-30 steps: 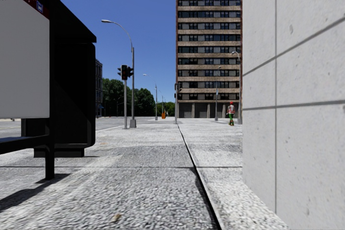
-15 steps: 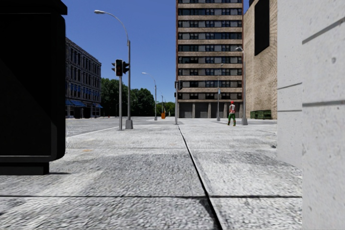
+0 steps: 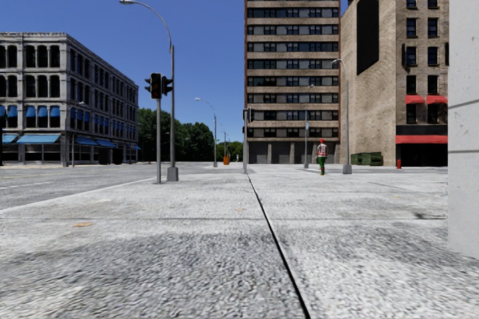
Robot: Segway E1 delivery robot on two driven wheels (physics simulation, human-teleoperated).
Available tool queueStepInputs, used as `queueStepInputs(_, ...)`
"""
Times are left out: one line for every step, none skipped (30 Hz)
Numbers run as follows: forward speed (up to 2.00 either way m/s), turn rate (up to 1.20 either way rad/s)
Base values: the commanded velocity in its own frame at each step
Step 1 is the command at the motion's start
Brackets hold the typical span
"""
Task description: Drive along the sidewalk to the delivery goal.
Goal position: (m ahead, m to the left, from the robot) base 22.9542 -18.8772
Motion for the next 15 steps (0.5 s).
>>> queueStepInputs(2.00,0.00)
queueStepInputs(2.00,0.00)
queueStepInputs(2.00,0.00)
queueStepInputs(2.00,0.00)
queueStepInputs(2.00,0.00)
queueStepInputs(2.00,0.00)
queueStepInputs(2.00,0.00)
queueStepInputs(2.00,0.00)
queueStepInputs(2.00,0.00)
queueStepInputs(2.00,0.00)
queueStepInputs(2.00,0.00)
queueStepInputs(2.00,-0.01)
queueStepInputs(2.00,-0.01)
queueStepInputs(2.00,-0.01)
queueStepInputs(2.00,-0.05)
